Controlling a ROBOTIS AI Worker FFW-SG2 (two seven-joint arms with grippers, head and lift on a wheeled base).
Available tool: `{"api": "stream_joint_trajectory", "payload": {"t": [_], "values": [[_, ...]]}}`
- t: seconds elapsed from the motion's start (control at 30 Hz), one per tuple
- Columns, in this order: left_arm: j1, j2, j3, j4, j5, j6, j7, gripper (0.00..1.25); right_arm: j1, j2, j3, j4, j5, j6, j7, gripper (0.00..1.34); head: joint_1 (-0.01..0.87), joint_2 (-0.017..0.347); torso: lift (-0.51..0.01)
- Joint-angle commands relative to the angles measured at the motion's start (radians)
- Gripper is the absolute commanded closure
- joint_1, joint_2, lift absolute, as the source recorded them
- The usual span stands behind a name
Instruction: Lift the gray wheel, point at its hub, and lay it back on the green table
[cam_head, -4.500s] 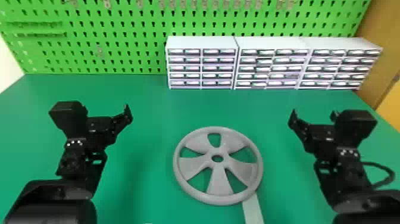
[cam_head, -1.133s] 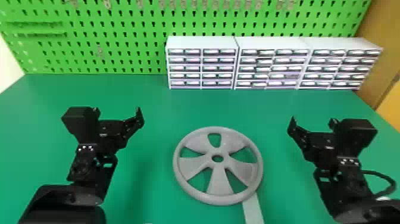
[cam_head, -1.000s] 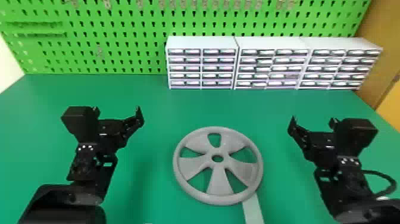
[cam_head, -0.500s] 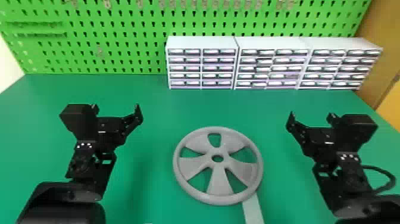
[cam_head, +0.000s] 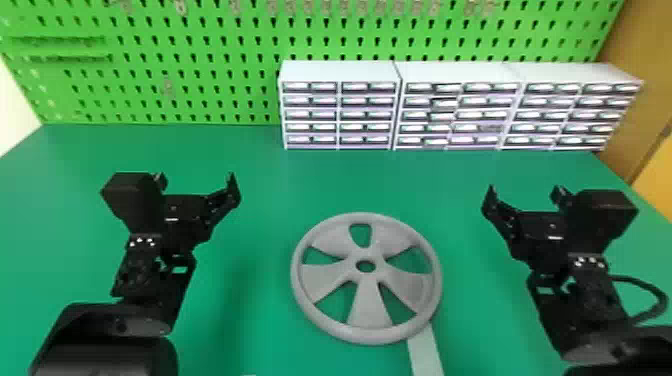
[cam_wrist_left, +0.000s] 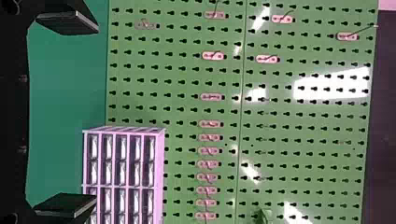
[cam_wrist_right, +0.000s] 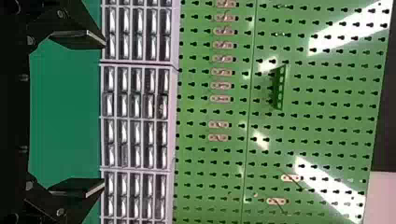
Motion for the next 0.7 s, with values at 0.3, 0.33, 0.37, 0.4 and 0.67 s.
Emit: {"api": "stream_joint_trajectory", "payload": {"t": [0.3,0.33,0.37,0.4,0.67], "values": [[0.002,0.000,-0.008,0.002,-0.001,-0.005,-0.004,0.02,0.006,0.005,-0.014,-0.005,0.001,-0.003,0.000,0.24,0.692,0.048,-0.093],[0.002,0.000,-0.008,0.002,0.002,-0.008,-0.004,0.02,0.005,0.005,-0.012,-0.005,0.001,-0.003,0.000,0.24,0.692,0.048,-0.093],[0.002,0.000,-0.008,0.002,0.003,-0.012,-0.004,0.02,0.003,0.005,-0.010,-0.005,0.001,-0.003,0.000,0.24,0.692,0.048,-0.093],[0.002,0.000,-0.008,0.002,0.003,-0.015,-0.004,0.02,0.002,0.008,-0.010,-0.005,0.001,-0.003,0.000,0.24,0.692,0.048,-0.093],[-0.006,0.000,-0.003,0.002,0.014,-0.019,-0.012,0.03,-0.002,0.013,-0.010,-0.005,0.001,-0.005,0.000,0.24,0.692,0.048,-0.093]]}}
